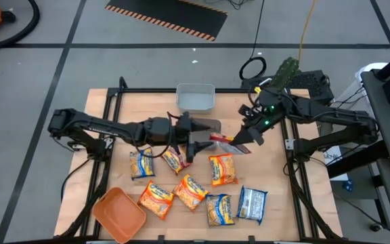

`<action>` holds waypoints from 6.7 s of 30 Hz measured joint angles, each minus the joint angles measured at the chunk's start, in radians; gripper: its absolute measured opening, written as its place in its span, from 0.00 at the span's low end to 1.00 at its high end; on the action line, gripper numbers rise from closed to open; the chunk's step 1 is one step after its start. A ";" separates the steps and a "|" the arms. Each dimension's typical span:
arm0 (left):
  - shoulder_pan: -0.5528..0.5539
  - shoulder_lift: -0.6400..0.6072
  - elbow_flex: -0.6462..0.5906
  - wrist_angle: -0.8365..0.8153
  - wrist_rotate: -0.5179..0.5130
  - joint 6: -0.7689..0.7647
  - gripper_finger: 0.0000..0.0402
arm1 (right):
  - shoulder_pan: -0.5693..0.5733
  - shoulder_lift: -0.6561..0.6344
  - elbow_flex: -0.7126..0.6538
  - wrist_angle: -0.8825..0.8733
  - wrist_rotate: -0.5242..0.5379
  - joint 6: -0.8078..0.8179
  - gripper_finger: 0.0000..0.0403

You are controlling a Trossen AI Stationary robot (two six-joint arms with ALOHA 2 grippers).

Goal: Sort Maruchan noodles
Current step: Put the right red noodle pack into the gray bin, then put the red noodle pack into the gray bin

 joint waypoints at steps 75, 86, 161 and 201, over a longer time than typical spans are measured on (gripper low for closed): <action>0.195 -0.352 0.001 -0.513 0.018 0.377 0.33 | -0.034 -0.065 0.000 0.058 0.663 0.031 0.24; 0.302 -0.304 0.056 -0.416 -0.072 0.459 0.33 | -0.079 -0.068 -0.001 0.047 0.663 -0.070 0.24; 0.497 0.192 0.272 -0.759 0.096 -0.078 0.66 | -0.200 -0.068 -0.001 -0.198 0.637 -0.002 0.24; 0.082 -0.214 -0.315 -0.841 0.284 0.199 0.66 | 0.128 0.037 -0.001 -0.108 0.893 0.150 0.24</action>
